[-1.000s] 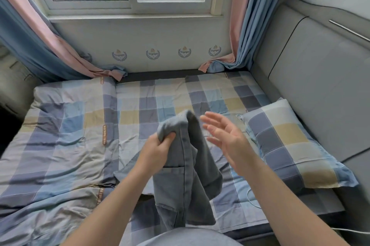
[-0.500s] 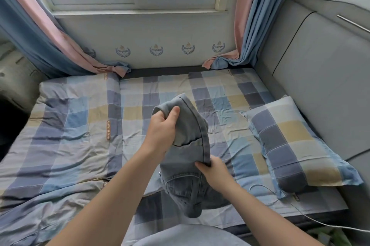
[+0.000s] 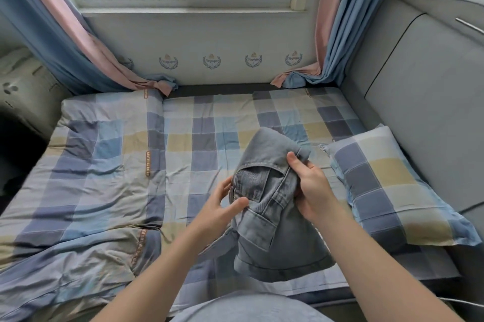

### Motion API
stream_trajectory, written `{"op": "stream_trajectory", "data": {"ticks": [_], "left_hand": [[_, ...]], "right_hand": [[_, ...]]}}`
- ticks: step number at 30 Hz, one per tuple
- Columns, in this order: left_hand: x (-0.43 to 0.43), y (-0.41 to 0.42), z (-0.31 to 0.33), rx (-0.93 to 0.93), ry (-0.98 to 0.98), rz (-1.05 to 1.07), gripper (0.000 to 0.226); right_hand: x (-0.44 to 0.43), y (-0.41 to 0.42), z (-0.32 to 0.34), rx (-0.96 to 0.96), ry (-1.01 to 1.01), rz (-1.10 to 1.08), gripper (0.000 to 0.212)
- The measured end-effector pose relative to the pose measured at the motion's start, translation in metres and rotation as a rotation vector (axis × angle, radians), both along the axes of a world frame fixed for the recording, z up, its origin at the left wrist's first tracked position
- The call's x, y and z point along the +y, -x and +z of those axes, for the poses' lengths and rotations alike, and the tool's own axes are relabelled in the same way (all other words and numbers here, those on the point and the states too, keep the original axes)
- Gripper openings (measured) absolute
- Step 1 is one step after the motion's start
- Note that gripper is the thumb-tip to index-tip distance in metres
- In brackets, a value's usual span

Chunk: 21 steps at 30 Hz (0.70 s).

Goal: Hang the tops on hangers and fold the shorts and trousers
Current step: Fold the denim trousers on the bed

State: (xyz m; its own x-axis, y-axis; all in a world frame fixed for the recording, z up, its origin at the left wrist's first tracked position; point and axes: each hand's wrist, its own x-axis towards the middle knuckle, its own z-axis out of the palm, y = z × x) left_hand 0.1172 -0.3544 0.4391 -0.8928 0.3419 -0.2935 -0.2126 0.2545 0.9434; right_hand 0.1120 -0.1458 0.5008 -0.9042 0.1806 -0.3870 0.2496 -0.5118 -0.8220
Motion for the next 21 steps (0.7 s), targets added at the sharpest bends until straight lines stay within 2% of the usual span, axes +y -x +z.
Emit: {"op": "stream_trajectory", "data": {"ticks": [2,6,9,12,14,17,21], "left_hand": [[-0.005,-0.002,-0.006,0.045,0.066,-0.057,0.097],[-0.002,-0.007,-0.010,0.140,0.153,-0.160,0.084],[0.009,-0.005,-0.009,0.221,0.089,-0.042,0.063],[0.017,0.005,-0.004,0.185,-0.026,0.073,0.024],[0.017,0.011,0.004,0.136,-0.057,0.174,0.026],[0.011,0.026,0.024,0.046,-0.021,0.324,0.025],[0.005,0.049,0.050,-0.041,-0.035,0.433,0.021]], "right_hand": [[0.000,0.000,0.006,0.001,0.061,0.012,0.032],[0.000,0.000,0.011,-0.028,0.125,0.063,0.040],[-0.003,0.001,0.011,-0.039,0.142,0.081,0.040],[-0.002,0.001,0.007,-0.047,0.159,0.092,0.039],[0.004,0.001,0.006,-0.043,0.151,0.098,0.036],[0.020,0.002,0.001,-0.074,0.091,0.080,0.033],[0.040,0.002,-0.012,-0.117,-0.212,0.001,0.025]]}}
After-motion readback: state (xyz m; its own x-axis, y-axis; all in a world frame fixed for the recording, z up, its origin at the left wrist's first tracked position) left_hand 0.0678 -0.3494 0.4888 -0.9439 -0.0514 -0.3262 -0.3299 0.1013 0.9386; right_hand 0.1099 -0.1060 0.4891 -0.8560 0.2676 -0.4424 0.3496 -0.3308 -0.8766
